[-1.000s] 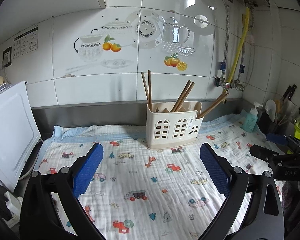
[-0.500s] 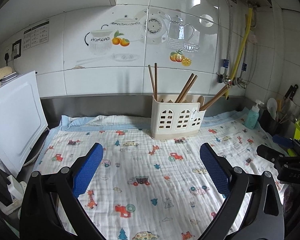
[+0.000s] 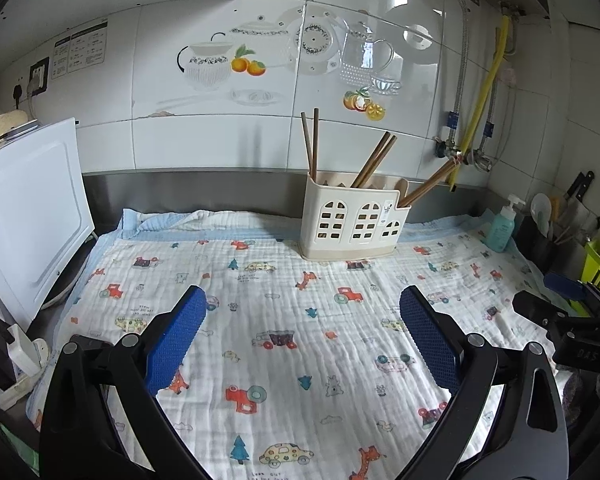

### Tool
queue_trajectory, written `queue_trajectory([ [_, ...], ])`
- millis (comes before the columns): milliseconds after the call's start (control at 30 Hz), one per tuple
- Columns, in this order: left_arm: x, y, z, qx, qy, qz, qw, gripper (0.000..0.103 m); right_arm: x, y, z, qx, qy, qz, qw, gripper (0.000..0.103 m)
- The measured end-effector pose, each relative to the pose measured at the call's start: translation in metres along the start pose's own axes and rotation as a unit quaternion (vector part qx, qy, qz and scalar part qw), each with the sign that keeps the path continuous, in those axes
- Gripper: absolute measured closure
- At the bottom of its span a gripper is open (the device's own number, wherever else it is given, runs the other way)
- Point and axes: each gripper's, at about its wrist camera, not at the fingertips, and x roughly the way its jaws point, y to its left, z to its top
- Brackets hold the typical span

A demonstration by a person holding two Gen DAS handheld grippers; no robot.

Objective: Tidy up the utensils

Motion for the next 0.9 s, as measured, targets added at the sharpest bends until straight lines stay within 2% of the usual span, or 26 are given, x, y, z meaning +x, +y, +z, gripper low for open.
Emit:
queue_trajectory([
  [167, -0.0034, 0.0028, -0.0008, -0.007, -0.005, -0.001, 1.0, 0.007, -0.0013, 0.0019, 0.0005, -0.002, -0.002, 0.003, 1.0, 0.008],
  [400, -0.0004, 0.0038, -0.0019, -0.013, 0.01, -0.023, 0.9996, 0.007, -0.0015, 0.0061, 0.0015, -0.007, -0.004, 0.008, 1.0, 0.008],
  [500, -0.0015, 0.0025, -0.0027, -0.011, 0.005, -0.027, 0.9996, 0.007, -0.0014, 0.0072, 0.0015, -0.009, -0.005, 0.011, 1.0, 0.008],
  [700, -0.0047, -0.0039, -0.0033, 0.006, -0.006, 0.0, 1.0, 0.007, -0.0007, 0.008, 0.0014, -0.01, -0.006, 0.014, 1.0, 0.008],
  [900, -0.0022, -0.0003, -0.0035, -0.005, 0.001, -0.011, 0.9999, 0.007, 0.0005, 0.0092, 0.0012, -0.012, -0.004, 0.017, 1.0, 0.008],
])
